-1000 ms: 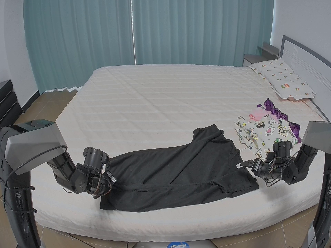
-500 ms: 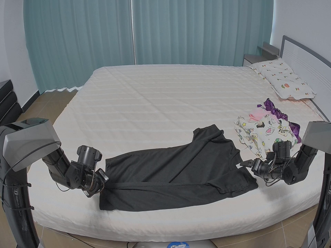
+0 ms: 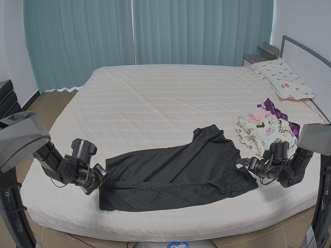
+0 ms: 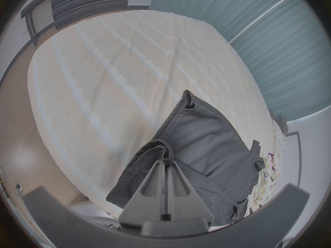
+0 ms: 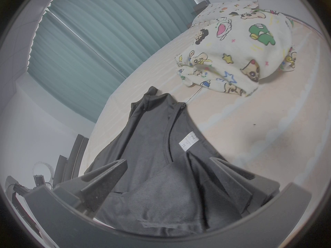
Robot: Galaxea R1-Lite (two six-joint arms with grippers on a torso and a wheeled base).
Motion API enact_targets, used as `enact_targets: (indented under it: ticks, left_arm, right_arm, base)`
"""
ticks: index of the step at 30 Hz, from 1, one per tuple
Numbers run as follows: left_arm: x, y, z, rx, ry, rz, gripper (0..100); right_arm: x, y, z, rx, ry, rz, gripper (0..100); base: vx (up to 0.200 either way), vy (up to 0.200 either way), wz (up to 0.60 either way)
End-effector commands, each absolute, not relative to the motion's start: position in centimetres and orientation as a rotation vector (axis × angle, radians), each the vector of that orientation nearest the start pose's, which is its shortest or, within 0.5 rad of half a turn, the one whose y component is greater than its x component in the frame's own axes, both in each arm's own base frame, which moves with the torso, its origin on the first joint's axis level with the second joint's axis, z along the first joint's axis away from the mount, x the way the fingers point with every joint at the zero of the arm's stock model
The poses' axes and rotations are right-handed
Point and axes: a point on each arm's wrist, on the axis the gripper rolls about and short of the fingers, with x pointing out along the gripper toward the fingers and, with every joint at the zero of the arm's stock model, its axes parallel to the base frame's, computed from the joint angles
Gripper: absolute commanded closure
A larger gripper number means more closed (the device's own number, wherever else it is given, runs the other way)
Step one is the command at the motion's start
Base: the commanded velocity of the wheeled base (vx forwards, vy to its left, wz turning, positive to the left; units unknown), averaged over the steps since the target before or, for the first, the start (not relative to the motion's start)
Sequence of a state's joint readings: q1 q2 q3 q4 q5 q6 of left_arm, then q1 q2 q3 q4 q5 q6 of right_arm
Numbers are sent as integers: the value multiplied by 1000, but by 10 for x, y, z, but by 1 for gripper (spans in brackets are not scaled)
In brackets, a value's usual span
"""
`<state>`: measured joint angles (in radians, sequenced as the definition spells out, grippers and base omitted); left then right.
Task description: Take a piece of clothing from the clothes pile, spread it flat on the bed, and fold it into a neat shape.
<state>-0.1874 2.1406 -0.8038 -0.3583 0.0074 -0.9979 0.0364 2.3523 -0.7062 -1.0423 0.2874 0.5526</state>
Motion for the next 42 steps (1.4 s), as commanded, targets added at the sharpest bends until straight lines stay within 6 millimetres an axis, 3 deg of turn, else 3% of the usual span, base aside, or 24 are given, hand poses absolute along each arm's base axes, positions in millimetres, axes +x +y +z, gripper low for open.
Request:
enact_targets:
  ticks: [1, 9, 28, 29, 42]
  left_arm:
    - [328, -62, 17, -820, 959, 329, 100]
    - [328, -62, 15, -819, 963, 332, 100]
    - [329, -61, 13, -819, 966, 337, 100]
    - [329, -61, 13, -820, 965, 338, 100]
    - [327, -59, 16, -823, 962, 339, 100]
  right_arm:
    - [361, 28, -36, 597, 699, 157, 0]
    - [365, 38, -46, 575, 710, 174, 0]
    - [369, 37, -60, 501, 697, 129, 0]
    - [369, 38, -60, 501, 698, 132, 100]
    - [356, 28, -44, 525, 638, 153, 100]
  base:
    - [0, 0, 0]
    - [0, 0, 0]
    - [0, 0, 0]
    - [0, 0, 0]
    - [0, 0, 0]
